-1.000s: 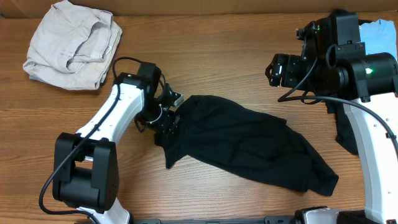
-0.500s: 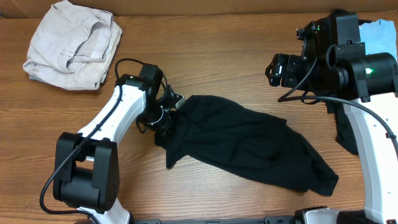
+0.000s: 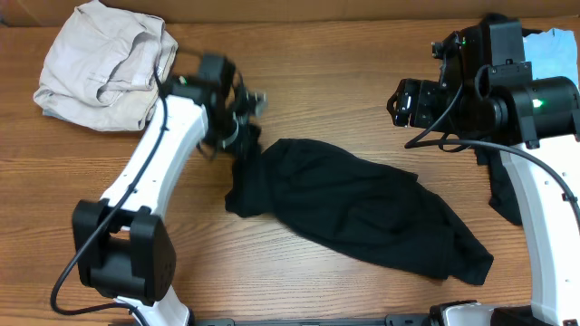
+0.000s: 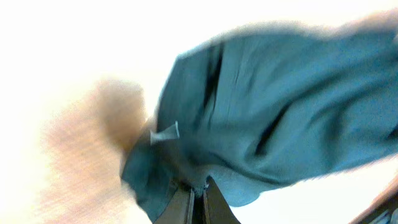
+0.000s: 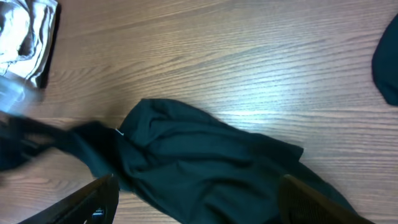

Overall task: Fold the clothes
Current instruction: 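Grasp the black shirt's left edge with the left gripper and lift, then grasp another corner of the black shirt with the right gripper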

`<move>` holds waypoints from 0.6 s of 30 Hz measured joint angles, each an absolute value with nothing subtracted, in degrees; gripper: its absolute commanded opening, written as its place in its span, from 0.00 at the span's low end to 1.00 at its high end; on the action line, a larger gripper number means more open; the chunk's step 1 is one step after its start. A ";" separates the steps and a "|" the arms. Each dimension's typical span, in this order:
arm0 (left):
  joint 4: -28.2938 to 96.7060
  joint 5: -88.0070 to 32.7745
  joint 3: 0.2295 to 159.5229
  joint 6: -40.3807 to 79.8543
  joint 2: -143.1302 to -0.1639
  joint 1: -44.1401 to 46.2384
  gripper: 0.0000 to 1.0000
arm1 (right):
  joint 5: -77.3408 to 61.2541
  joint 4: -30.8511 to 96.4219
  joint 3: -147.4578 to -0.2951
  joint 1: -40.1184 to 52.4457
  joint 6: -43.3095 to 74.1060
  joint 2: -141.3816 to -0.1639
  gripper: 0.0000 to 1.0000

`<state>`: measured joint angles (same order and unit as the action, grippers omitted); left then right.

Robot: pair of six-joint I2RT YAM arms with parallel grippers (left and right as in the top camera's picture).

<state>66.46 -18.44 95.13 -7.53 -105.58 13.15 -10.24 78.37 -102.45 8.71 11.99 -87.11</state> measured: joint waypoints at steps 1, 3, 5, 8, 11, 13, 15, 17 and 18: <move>66.89 -18.46 99.96 -6.42 -105.56 13.08 0.04 | -10.24 78.63 -102.43 8.71 11.99 -87.11 0.85; 67.13 -18.48 108.99 -4.40 -105.56 12.99 0.04 | -10.24 79.20 -102.39 8.71 12.01 -87.11 0.85; 67.07 -18.48 116.88 -2.33 -105.56 12.99 0.04 | -10.24 79.53 -102.39 8.71 12.01 -87.11 0.85; 67.13 -18.46 125.47 0.16 -105.54 13.02 0.04 | -10.26 79.85 -102.35 8.71 11.97 -87.11 0.85; 67.16 -17.96 130.98 2.31 -105.51 12.99 0.04 | -10.28 79.85 -102.35 8.71 12.01 -87.11 0.85; 67.13 -17.56 132.40 3.14 -105.51 12.99 0.04 | -10.33 79.88 -102.35 8.80 11.99 -87.11 0.85; 67.09 -17.30 132.79 3.86 -105.51 12.99 0.04 | -10.57 79.88 -102.35 9.04 11.92 -87.11 0.85; 67.11 -17.10 132.79 4.56 -105.51 12.99 0.04 | -10.85 79.90 -102.13 9.61 11.70 -87.11 0.85; 67.09 -16.91 132.79 5.15 -105.51 12.99 0.04 | -11.05 79.81 -101.69 10.11 11.51 -87.11 0.85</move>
